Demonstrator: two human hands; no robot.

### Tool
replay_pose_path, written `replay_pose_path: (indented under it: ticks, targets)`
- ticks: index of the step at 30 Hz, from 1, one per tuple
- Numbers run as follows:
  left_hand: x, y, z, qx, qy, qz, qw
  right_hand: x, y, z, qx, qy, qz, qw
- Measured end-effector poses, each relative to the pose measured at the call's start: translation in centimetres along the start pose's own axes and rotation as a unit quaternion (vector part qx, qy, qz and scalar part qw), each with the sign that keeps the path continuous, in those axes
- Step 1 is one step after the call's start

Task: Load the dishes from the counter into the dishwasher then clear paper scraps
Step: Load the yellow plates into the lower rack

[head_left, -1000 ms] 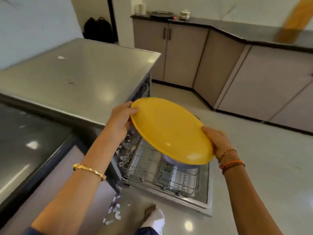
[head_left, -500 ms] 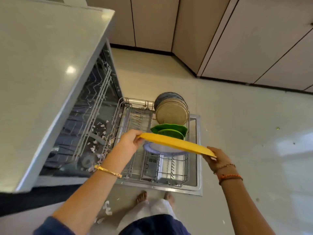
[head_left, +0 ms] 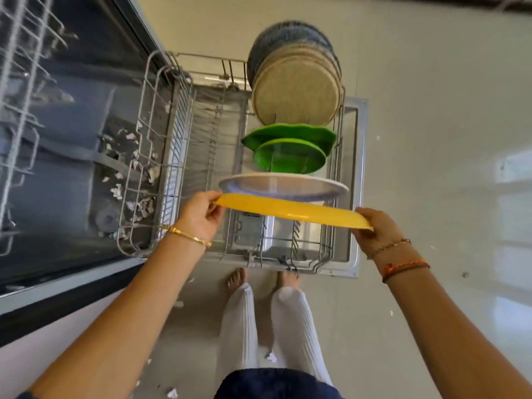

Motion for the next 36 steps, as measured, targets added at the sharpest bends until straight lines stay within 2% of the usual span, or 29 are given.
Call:
replay_pose_path:
  ticks: [3, 7, 11, 14, 18, 25, 30, 36]
  targets:
    - [-0.3, 1.1, -0.7, 0.000, 0.003, 0.006, 1.000, 0.4, 0.4, 0.4, 0.039, 0.054, 0.017, 0.998]
    - [-0.4, 1.7, -1.7, -0.012, -0.018, 0.012, 1.000, 1.8, 0.6, 0.0, 0.019, 0.116, -0.003, 0.993]
    - [-0.8, 2.6, -1.5, -0.001, -0.035, 0.029, 0.999, 2.8, 0.6, 0.2, 0.024, 0.113, 0.003, 0.993]
    - [-0.6, 3.0, -1.8, 0.007, 0.026, 0.011, 1.000, 2.9, 0.8, 0.9, 0.025, 0.101, 0.026, 0.994]
    - [0.0, 3.3, -3.1, -0.006, 0.170, -0.049, 0.984, 2.7, 1.1, 1.5, 0.013, 0.046, 0.057, 0.997]
    - [-0.9, 3.9, -3.6, 0.060, 0.283, -0.012, 0.957, 2.2, 2.0, 2.5, 0.024, -0.041, 0.099, 0.994]
    - [-1.8, 3.2, -4.1, 0.114, 0.213, 0.011, 0.970, 2.2, 1.0, 3.1, 0.015, -0.030, 0.110, 0.993]
    - [-0.3, 1.2, -3.0, 0.084, 0.135, 0.029, 0.987, 2.0, -1.9, 0.8, -0.025, 0.096, 0.094, 0.991]
Point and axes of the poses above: each hand's wrist, its own y-axis towards the middle knuckle, its own x-axis out of the palm, z = x × y, the point moved 5 cm from there along y, towards the middle knuckle, and after that the axes turned 10 degrees about -y, right-handed, at the moved point
